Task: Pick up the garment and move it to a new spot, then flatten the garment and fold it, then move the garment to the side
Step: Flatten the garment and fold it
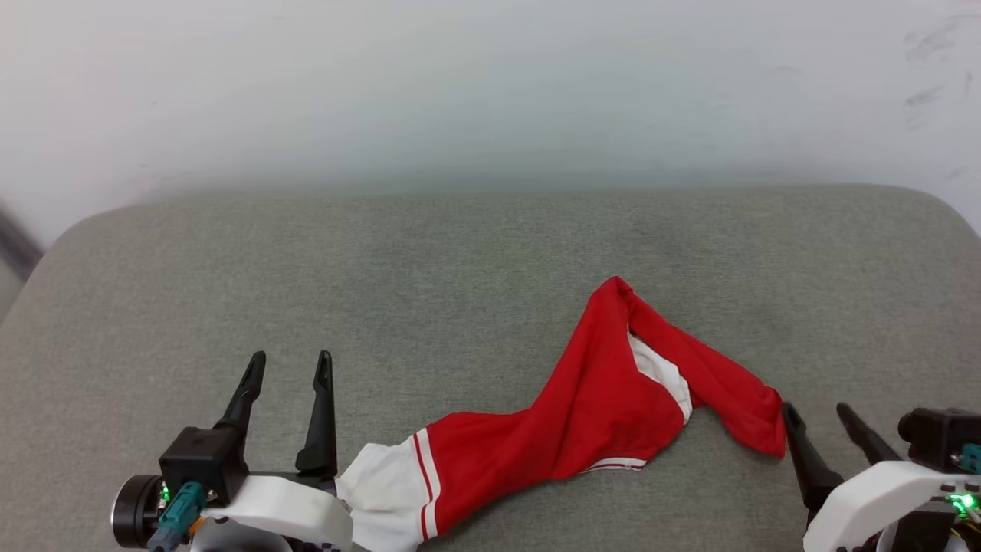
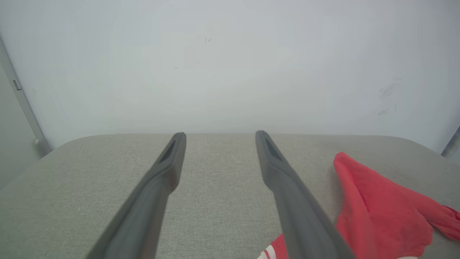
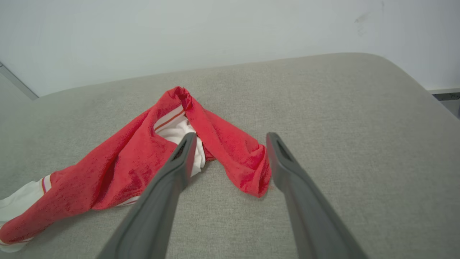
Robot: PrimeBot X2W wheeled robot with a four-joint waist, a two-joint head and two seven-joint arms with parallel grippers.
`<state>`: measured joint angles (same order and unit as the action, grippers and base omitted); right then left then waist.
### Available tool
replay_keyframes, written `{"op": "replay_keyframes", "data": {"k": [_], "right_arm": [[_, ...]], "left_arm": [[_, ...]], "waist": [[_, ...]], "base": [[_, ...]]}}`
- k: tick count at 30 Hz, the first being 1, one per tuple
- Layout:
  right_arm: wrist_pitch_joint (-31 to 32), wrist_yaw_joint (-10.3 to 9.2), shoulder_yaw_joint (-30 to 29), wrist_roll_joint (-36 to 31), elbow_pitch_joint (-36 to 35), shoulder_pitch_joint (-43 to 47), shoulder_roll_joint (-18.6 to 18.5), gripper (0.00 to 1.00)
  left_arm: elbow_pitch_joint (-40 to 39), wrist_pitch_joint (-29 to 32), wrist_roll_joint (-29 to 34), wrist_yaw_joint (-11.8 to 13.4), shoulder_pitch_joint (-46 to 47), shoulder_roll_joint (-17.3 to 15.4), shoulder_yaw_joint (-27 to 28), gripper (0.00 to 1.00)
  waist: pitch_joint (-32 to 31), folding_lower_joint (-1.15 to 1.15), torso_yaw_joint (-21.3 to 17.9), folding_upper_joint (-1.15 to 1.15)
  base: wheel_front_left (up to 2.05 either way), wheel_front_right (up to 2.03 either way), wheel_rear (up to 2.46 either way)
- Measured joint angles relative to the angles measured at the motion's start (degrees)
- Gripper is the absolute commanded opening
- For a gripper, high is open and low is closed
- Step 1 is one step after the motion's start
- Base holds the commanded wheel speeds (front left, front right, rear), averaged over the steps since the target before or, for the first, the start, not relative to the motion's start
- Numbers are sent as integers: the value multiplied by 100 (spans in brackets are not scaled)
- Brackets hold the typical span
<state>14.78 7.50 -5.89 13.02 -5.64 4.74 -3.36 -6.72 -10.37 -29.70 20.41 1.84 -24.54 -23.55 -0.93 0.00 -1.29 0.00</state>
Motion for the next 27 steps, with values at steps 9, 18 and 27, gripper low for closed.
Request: {"op": "replay_keyframes", "data": {"k": [9, 18, 27], "right_arm": [[1824, 0, 656, 734, 988, -930, -854, 100], [2465, 0, 1756, 1170, 2009, -2031, -1217, 100], [2328, 0, 2145, 1475, 2450, -2243, -1277, 0]], "left_arm": [[-248, 66, 249, 25, 158, 74, -292, 100], [-192, 52, 332, -1, 452, 236, -443, 100], [54, 12, 303, -10, 522, 305, -469, 100]], "waist": [[206, 0, 370, 0], [709, 1, 735, 0], [818, 1, 773, 0]], "base": [[0, 0, 0], [0, 0, 0], [0, 0, 0]]}}
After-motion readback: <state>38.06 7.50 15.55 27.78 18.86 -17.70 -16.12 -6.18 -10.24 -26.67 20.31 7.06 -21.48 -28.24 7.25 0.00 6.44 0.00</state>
